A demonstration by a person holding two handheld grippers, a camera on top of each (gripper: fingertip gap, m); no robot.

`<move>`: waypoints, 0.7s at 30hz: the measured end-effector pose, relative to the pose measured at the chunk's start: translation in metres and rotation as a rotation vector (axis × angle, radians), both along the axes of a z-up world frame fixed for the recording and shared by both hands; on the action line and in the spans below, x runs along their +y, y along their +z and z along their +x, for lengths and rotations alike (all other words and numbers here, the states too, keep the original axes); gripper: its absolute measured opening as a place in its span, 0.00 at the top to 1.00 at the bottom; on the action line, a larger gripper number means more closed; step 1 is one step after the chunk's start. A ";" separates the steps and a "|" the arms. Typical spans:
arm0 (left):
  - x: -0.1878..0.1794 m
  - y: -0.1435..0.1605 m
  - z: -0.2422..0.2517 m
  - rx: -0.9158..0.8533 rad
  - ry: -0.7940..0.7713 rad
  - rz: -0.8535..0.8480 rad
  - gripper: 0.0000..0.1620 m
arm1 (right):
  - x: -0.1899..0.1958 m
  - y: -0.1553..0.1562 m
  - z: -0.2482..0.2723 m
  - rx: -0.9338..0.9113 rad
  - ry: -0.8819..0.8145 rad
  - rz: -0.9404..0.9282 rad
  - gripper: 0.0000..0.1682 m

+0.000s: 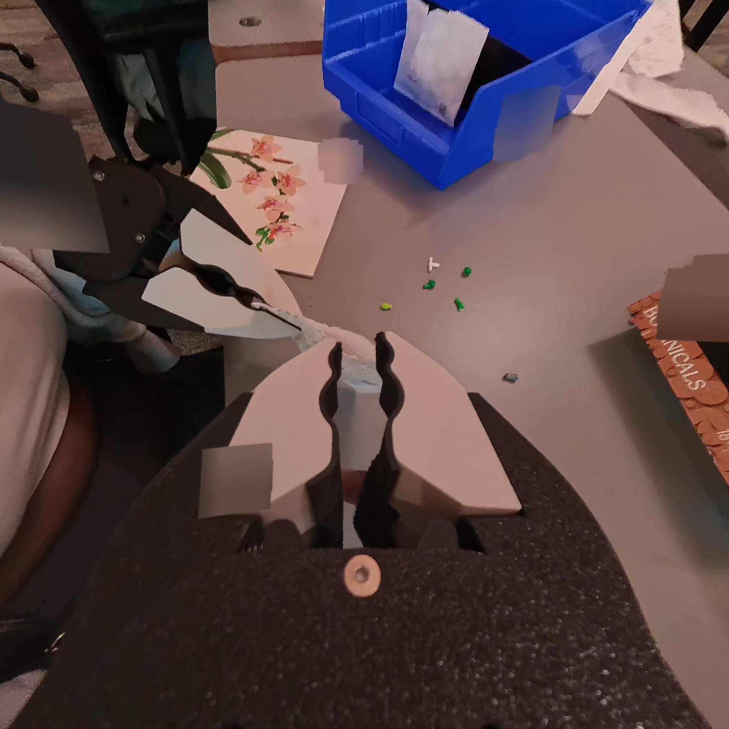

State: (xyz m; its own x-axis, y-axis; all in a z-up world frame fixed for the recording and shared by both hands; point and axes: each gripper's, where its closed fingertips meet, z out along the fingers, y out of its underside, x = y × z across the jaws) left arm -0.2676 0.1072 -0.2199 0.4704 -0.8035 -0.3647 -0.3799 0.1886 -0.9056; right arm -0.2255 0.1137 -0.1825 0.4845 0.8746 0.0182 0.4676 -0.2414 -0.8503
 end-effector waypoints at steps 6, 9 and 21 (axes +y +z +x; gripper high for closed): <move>-0.003 -0.001 0.001 0.007 -0.005 0.007 1.00 | 0.071 -0.018 0.033 0.066 -0.127 -0.048 0.89; -0.003 0.000 0.002 0.005 -0.008 0.004 1.00 | 0.102 -0.074 0.043 -0.062 -0.173 -0.164 0.85; -0.003 0.001 -0.001 -0.005 -0.006 -0.003 1.00 | 0.124 -0.107 0.038 -0.147 -0.197 -0.201 0.95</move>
